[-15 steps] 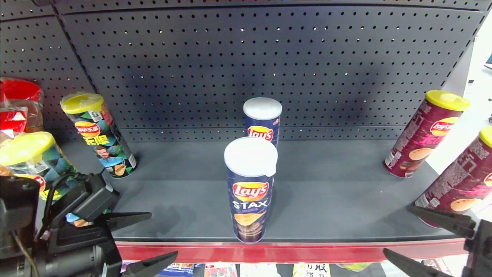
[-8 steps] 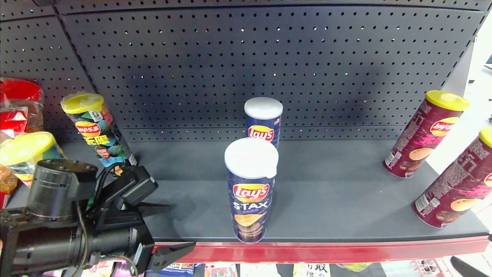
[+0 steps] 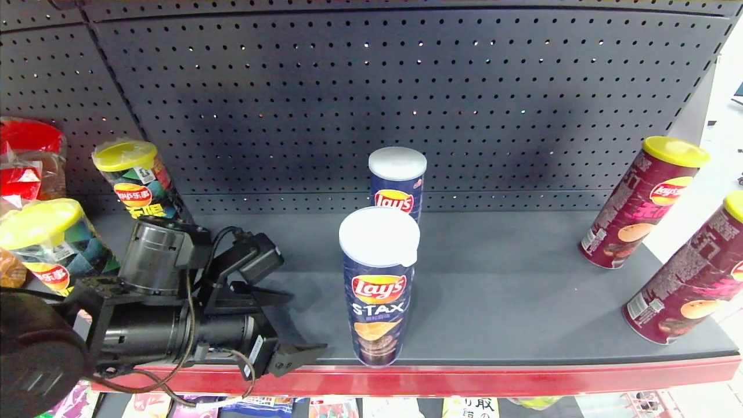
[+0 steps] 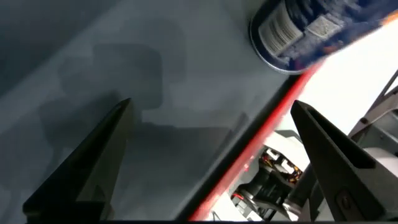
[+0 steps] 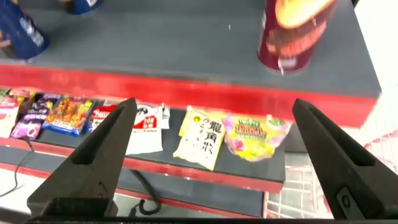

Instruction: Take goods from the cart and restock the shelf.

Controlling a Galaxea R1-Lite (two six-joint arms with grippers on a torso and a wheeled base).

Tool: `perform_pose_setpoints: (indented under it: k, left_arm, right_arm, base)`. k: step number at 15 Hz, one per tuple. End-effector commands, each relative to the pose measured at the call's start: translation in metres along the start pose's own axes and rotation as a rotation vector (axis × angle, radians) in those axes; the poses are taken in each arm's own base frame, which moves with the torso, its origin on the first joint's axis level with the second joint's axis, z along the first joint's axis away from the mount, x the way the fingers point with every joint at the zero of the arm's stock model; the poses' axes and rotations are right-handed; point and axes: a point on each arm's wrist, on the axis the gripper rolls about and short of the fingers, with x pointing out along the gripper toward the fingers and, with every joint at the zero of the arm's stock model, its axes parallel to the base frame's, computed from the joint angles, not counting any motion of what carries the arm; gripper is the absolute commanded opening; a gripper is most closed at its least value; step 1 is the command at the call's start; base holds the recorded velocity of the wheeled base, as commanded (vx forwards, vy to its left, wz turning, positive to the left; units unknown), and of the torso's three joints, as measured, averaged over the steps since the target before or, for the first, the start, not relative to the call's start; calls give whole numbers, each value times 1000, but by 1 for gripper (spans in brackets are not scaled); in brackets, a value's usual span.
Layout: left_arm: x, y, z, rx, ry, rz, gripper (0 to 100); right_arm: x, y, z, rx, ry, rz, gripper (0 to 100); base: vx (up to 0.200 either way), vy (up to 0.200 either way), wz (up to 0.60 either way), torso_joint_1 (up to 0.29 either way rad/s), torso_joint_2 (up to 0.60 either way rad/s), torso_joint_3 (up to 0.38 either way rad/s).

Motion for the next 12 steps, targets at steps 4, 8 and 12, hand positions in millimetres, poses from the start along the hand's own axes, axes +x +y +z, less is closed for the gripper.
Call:
perform_pose_setpoints:
  k: [4, 8, 12]
  left_arm:
    - [21, 1, 8, 11, 19, -28, 100]
    - [25, 3, 11, 12, 15, -28, 100]
    - [31, 4, 13, 16, 16, -33, 100]
  right_arm:
    - [-9, 1, -4, -7, -63, -2, 100]
    - [-9, 1, -4, -7, -62, -2, 100]
    - [-9, 1, -5, -7, -62, -2, 100]
  base:
    - [0, 0, 0, 0, 0, 0]
    - [0, 0, 0, 0, 0, 0]
    - [0, 0, 0, 0, 0, 0]
